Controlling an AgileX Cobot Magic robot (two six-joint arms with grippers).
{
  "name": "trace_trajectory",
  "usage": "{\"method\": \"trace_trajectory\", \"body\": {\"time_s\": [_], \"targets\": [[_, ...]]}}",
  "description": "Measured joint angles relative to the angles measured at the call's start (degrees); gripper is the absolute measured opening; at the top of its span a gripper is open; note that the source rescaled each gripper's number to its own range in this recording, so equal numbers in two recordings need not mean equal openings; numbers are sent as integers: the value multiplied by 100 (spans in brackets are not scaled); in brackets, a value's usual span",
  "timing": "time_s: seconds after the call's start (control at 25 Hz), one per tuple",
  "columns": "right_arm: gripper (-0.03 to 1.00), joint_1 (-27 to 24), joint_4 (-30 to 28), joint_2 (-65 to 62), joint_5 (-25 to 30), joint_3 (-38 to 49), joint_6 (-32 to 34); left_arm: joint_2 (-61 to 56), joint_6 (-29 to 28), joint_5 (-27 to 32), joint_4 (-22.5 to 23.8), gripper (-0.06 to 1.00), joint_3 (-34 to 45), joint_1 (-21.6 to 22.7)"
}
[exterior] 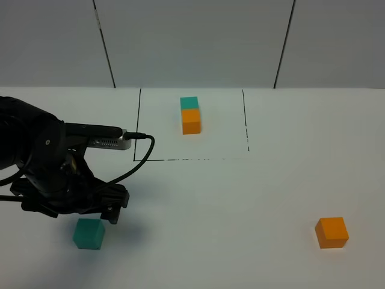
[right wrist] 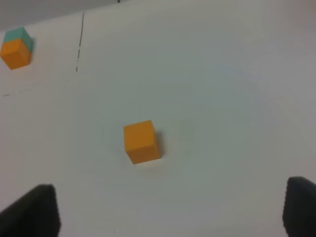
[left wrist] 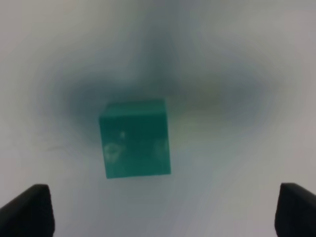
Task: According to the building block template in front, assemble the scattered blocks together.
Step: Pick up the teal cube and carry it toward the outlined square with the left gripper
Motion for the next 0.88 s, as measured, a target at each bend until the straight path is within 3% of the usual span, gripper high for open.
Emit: {"method": "trace_trajectory", "body": {"time_s": [0.32,0.6,0.88], "targets": [[81,0,0,0,0,0,0,107,-917,173,923,90,264,0],[81,0,0,0,0,0,0,506,-1001,-352,869,90,586,0],[81,0,0,0,0,0,0,1054,-800,-988,393,90,586,0]]}}
